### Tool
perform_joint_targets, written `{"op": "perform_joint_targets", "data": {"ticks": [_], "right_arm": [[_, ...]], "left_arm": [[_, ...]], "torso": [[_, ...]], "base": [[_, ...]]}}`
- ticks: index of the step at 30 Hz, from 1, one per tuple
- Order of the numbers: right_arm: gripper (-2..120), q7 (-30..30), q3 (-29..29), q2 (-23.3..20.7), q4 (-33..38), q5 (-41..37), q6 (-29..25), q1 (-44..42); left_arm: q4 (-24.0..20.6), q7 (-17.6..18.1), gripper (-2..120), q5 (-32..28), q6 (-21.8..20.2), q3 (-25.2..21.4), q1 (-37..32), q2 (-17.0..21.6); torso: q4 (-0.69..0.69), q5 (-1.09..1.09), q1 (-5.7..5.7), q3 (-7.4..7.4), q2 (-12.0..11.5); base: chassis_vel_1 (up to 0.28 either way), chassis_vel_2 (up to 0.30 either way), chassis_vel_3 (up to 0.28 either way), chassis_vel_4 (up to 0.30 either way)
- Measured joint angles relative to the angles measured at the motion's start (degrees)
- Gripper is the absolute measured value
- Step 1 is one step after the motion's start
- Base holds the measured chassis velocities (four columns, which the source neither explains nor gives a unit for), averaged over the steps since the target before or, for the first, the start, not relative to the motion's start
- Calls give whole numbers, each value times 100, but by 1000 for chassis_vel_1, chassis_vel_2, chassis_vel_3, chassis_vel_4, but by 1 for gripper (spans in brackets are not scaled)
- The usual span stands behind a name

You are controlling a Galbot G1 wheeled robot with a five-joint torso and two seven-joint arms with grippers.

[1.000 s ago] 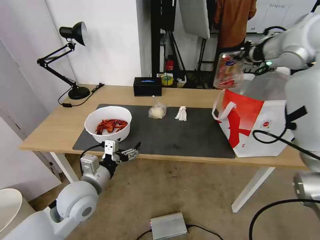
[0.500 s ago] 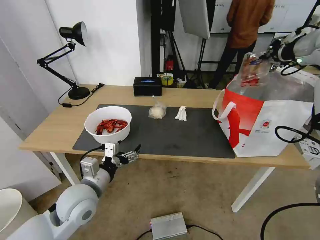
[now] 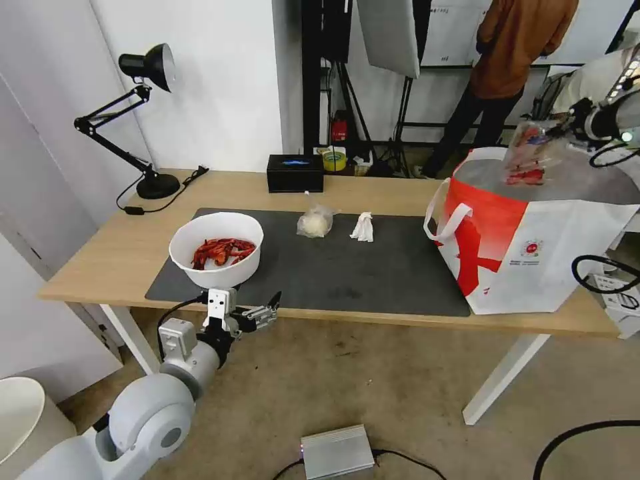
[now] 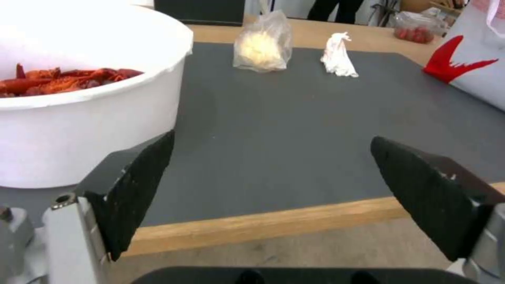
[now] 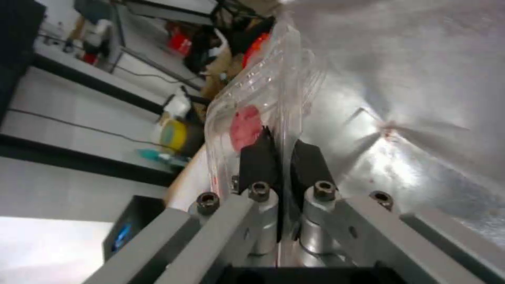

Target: Pick up the trash from the table and place it into the takeout bag.

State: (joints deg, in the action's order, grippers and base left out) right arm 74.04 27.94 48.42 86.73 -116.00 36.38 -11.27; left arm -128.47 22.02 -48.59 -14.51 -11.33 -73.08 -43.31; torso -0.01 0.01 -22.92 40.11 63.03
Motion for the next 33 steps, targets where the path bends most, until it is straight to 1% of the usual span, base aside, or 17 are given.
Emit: {"op": "perform_joint_targets", "data": {"ticks": [7,18,20,22,23,25,26,28,29,31,32,33], "right_arm": [[1,-5,145,27,172,63,8,-379],[1,-43,143,103,198,159,18,-491],[6,-79,133,104,200,198,18,-507],[17,-105,125,97,205,217,19,-510],[17,-105,125,97,205,217,19,-510],[25,-106,119,82,205,218,20,-498],[27,-106,116,79,204,218,22,-491],[38,-107,110,67,199,217,24,-467],[38,-107,110,67,199,217,24,-467],[46,-102,106,66,199,216,26,-464],[48,-101,106,66,199,216,26,-464],[55,-97,105,66,199,214,27,-465]], "left_arm": [[-46,6,100,-1,0,-48,-44,26],[-73,10,100,4,0,-102,-136,2],[-73,9,100,9,0,-102,-141,-2],[-73,9,100,12,0,-102,-141,-4],[-73,9,100,12,0,-102,-141,-4],[-73,8,100,13,1,-103,-137,-2],[-73,8,100,12,1,-103,-136,0],[-75,8,100,12,1,-103,-127,7],[-75,8,100,12,1,-103,-127,7],[-81,8,100,11,1,-103,-123,10],[-81,8,100,11,1,-103,-123,10],[-82,8,100,10,2,-103,-123,12]], "torso": [[0,-1,0,0,0],[1,-1,0,0,0],[1,-1,0,0,0],[1,-1,0,-1,0],[1,-1,0,-1,0],[0,-1,0,-1,0],[1,-1,0,-1,0],[0,-1,0,-1,0],[0,-1,0,-1,0],[0,-1,0,-1,0],[0,-1,0,-1,0],[1,-1,0,-1,0]], "base": [[0,0,0,0],[0,0,0,0],[0,0,0,0],[0,0,0,0],[0,0,0,0],[0,0,0,0],[0,0,0,0],[0,0,0,0],[0,0,0,0],[0,0,0,0],[0,0,0,0],[0,0,0,0]]}}
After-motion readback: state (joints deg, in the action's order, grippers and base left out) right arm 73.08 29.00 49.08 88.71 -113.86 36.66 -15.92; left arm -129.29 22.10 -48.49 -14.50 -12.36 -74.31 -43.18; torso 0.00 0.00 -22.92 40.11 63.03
